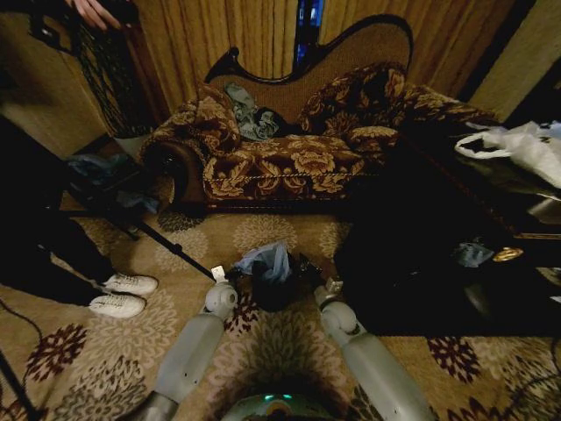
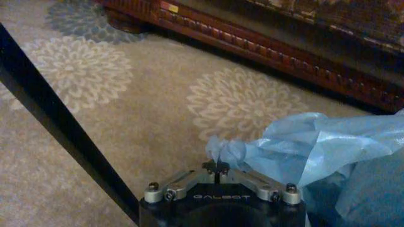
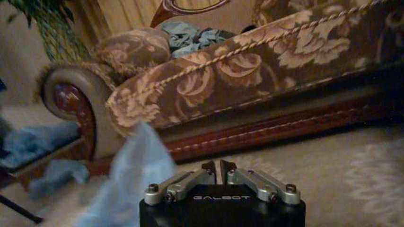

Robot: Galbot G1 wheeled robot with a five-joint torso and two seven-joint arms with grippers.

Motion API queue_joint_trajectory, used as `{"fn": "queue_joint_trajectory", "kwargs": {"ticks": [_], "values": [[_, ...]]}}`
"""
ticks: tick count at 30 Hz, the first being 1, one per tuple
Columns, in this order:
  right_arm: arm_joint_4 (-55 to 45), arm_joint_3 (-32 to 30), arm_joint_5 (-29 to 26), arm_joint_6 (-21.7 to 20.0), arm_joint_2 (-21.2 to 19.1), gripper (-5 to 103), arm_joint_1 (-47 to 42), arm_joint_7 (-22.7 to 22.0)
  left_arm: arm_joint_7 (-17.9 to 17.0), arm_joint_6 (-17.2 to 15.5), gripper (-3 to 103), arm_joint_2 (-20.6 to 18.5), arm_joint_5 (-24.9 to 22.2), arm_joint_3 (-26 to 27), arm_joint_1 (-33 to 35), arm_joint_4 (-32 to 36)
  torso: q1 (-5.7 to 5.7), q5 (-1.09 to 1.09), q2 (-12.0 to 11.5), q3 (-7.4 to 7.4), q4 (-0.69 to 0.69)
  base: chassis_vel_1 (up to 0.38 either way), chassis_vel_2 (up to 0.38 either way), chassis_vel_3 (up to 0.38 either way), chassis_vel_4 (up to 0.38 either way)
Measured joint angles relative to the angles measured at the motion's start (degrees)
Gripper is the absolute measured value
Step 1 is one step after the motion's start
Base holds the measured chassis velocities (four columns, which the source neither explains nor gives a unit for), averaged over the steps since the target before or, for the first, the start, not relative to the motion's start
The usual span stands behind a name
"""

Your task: Place a garbage bag over the trash bin.

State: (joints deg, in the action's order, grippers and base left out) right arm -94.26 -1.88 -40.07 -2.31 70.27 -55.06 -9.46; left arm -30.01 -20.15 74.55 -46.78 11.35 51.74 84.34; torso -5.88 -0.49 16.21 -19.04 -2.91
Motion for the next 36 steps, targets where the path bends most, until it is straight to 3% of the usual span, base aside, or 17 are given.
{"fn": "queue_joint_trajectory", "kwargs": {"ticks": [2,6,7,8,10,11,15,16,20,21,23,25,26,36], "values": [[-2.8,0.6,-3.7,-2.1,-0.2,14,-0.5,-0.7,0.0,0.0,0,0.2,0.1,-0.2,0.0,0.0,0.0,0.0,0.0,0.0,0.0,0.0,0.0,0.0,0.0],[-5.4,2.2,-6.1,-3.4,-0.3,19,-1.1,-3.1,0.0,0.0,0,0.4,0.3,-0.3,-0.1,-0.1,0.0,0.0,0.0,0.0,0.0,0.0,0.0,0.0,0.0],[-6.0,3.5,-6.5,-4.0,-0.1,30,-1.3,-5.1,0.0,0.0,0,0.4,0.3,-0.3,-0.1,-0.1,0.0,0.0,0.0,0.0,0.0,0.0,0.0,0.0,0.0],[-6.2,4.5,-7.0,-4.6,0.4,30,-1.3,-8.1,0.0,0.0,0,0.5,0.4,-0.4,-0.1,-0.2,0.0,-0.01,0.0,0.0,0.0,0.0,0.0,0.0,0.0],[-5.9,6.3,-8.5,-5.1,2.1,41,-0.8,-14.8,0.0,0.0,0,0.6,0.4,-0.5,-0.1,-0.2,0.0,0.0,0.0,0.0,0.0,0.0,0.0,0.0,0.0],[-5.9,6.3,-8.5,-5.1,2.1,41,-0.8,-14.8,0.0,0.0,0,0.6,0.4,-0.5,-0.1,-0.2,0.0,0.0,0.0,0.0,0.0,0.0,0.0,0.0,0.0],[-3.9,7.5,-8.1,-5.2,5.0,58,0.5,-21.4,0.0,0.0,0,0.6,0.4,-0.4,-0.1,-0.1,0.0,-0.01,0.0,0.0,0.0,0.0,0.0,0.0,0.0],[-3.9,7.5,-8.1,-5.2,5.0,58,0.5,-21.4,0.0,0.0,0,0.6,0.4,-0.4,-0.1,-0.1,0.0,-0.01,0.0,0.0,0.0,0.0,0.0,0.0,0.0],[-3.4,8.2,-7.5,-5.1,6.0,80,1.4,-23.7,0.0,0.0,0,0.6,0.2,-0.3,-0.1,-0.1,0.0,-0.01,0.0,0.0,0.0,0.0,0.0,0.0,0.0],[-3.4,8.2,-7.5,-5.1,6.0,80,1.4,-23.7,0.0,0.0,0,0.6,0.2,-0.3,-0.1,-0.1,0.0,-0.01,0.0,0.0,0.0,0.0,0.0,0.0,0.0],[-3.5,8.8,-8.0,-5.0,6.8,90,1.8,-25.0,0.1,0.0,0,0.7,0.2,-0.3,0.0,-0.1,0.0,-0.01,0.0,0.0,0.0,0.0,0.0,0.0,0.0],[-3.5,9.3,-8.3,-5.0,7.3,90,2.1,-25.8,0.1,0.0,0,0.7,0.2,-0.3,0.0,-0.1,0.0,-0.01,0.0,0.0,0.0,0.0,0.0,0.0,0.0],[-3.4,9.8,-8.3,-4.8,8.0,99,2.4,-26.5,0.2,0.1,0,0.8,0.2,-0.3,0.0,-0.1,0.0,-0.01,0.0,0.0,0.0,0.0,0.0,0.0,0.0],[3.7,11.3,-1.6,-1.8,12.5,100,5.2,-26.4,0.5,0.2,0,0.5,0.2,-0.3,0.1,-0.1,0.0,-0.02,0.0,0.0,0.0,0.0,0.0,0.0,0.0]]}}
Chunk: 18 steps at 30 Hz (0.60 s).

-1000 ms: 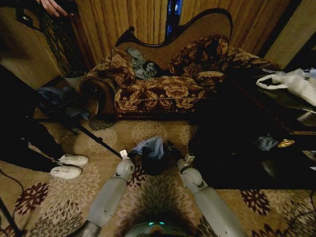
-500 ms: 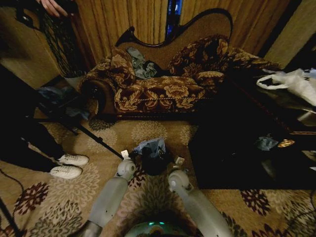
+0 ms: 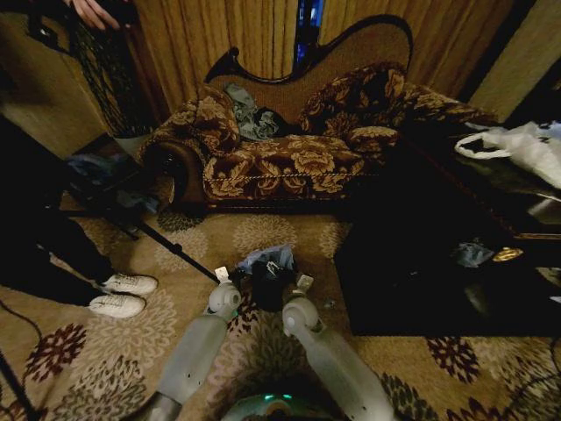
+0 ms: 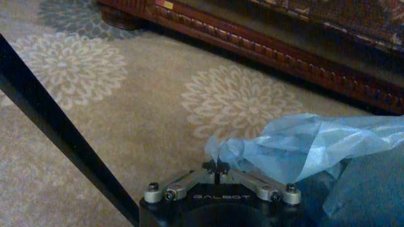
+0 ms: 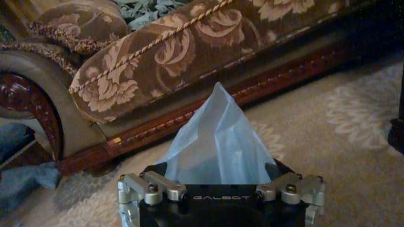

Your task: Place a garbage bag over the trash bin.

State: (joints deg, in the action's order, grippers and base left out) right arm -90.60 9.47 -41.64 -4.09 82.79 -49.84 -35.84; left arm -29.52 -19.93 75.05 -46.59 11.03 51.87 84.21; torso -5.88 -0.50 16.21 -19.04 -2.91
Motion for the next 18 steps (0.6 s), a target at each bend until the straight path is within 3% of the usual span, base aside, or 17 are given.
{"fn": "queue_joint_trajectory", "kwargs": {"ticks": [18], "values": [[8.6,-1.2,9.9,4.2,1.6,101,0.8,5.5,1.4,0.9,0,-0.6,-0.1,0.0,0.2,0.0,0.0,0.0,0.0,0.0,0.0,0.0,0.0,0.0,0.0]]}}
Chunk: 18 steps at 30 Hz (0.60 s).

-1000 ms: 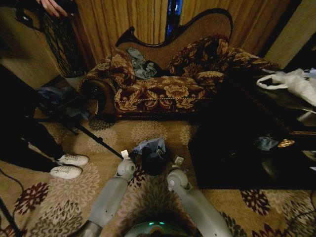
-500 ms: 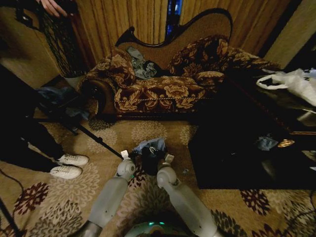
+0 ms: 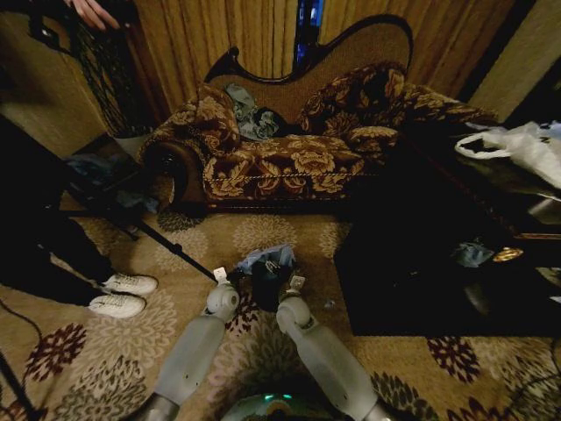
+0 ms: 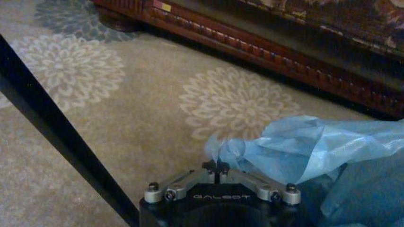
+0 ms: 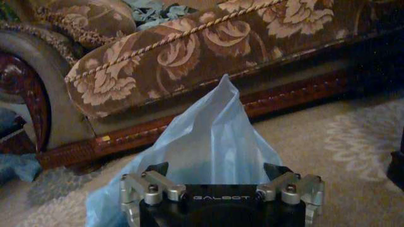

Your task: Place a garbage bag over the trash bin.

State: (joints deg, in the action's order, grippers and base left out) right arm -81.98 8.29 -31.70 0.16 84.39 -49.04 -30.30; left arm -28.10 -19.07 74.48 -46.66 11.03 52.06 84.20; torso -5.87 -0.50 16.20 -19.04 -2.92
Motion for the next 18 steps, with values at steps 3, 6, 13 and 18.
{"fn": "queue_joint_trajectory", "kwargs": {"ticks": [3,6,13,18], "values": [[1.2,-0.2,1.2,0.8,0.0,92,0.0,0.9,0.1,0.1,0,0.1,0.0,0.0,0.0,0.0,0.0,0.0,0.0,0.0,0.0,0.0,0.0,0.0,0.0],[2.3,-0.3,1.9,1.6,0.1,81,0.1,1.5,0.2,0.2,0,0.1,0.0,0.0,0.0,0.0,0.0,0.0,0.0,0.0,0.0,0.0,0.0,0.0,0.0],[5.6,-1.1,6.6,4.3,0.2,58,0.2,3.2,0.7,0.4,0,0.0,0.1,0.0,0.0,0.1,0.0,0.01,0.0,0.0,0.0,0.0,0.0,0.0,0.0],[8.2,-2.5,11.1,6.3,0.5,37,0.9,5.0,0.8,0.4,0,0.1,0.1,-0.1,-0.1,0.2,0.0,0.01,0.0,0.0,0.0,0.0,0.0,0.0,0.0]]}}
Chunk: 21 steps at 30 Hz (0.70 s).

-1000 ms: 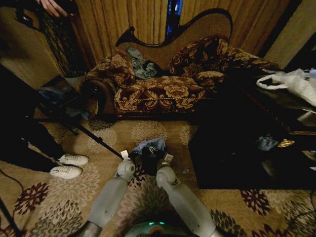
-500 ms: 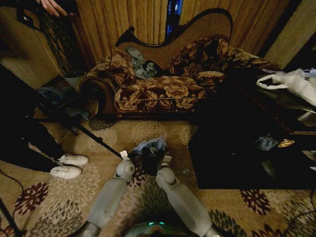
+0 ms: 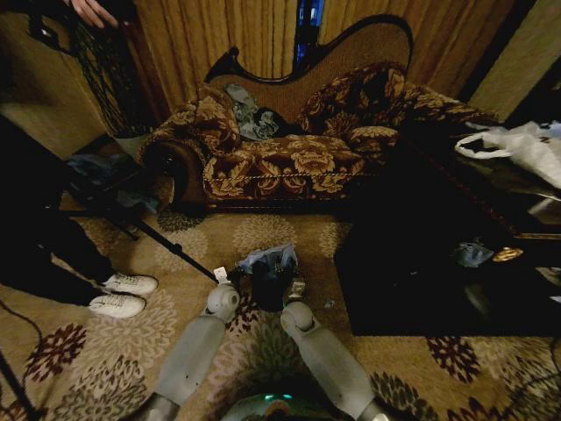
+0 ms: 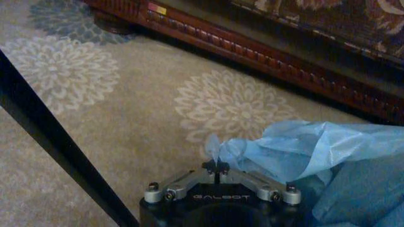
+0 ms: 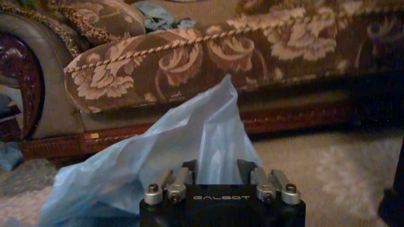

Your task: Place a garbage bag over the trash bin.

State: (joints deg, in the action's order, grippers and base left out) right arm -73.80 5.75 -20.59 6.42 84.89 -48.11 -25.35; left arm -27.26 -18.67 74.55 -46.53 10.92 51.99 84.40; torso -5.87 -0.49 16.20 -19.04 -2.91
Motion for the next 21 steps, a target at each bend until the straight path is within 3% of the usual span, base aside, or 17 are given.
{"fn": "queue_joint_trajectory", "kwargs": {"ticks": [6,9,18,21], "values": [[2.0,-1.0,4.0,1.8,0.2,20,0.4,1.4,0.2,0.1,0,0.0,0.0,-0.2,-0.3,0.0,0.0,0.0,0.0,0.0,0.0,0.0,0.0,0.0,0.0],[1.7,-0.4,4.3,1.9,-0.1,4,-0.2,1.6,0.4,0.2,0,0.1,0.1,-0.2,-0.4,-0.3,0.0,0.0,0.0,0.0,0.0,0.0,0.0,0.0,0.0],[2.5,-1.0,6.5,2.8,-0.1,0,0.2,1.6,0.4,0.3,0,0.2,0.2,-0.2,-0.2,0.1,0.0,0.0,0.0,0.0,0.0,0.0,0.0,0.0,0.0],[2.7,-1.7,9.6,3.3,-1.1,0,1.0,1.5,0.4,0.3,0,0.1,0.2,0.0,0.1,0.6,0.0,0.0,0.0,0.0,0.0,0.0,0.0,0.0,0.0]]}}
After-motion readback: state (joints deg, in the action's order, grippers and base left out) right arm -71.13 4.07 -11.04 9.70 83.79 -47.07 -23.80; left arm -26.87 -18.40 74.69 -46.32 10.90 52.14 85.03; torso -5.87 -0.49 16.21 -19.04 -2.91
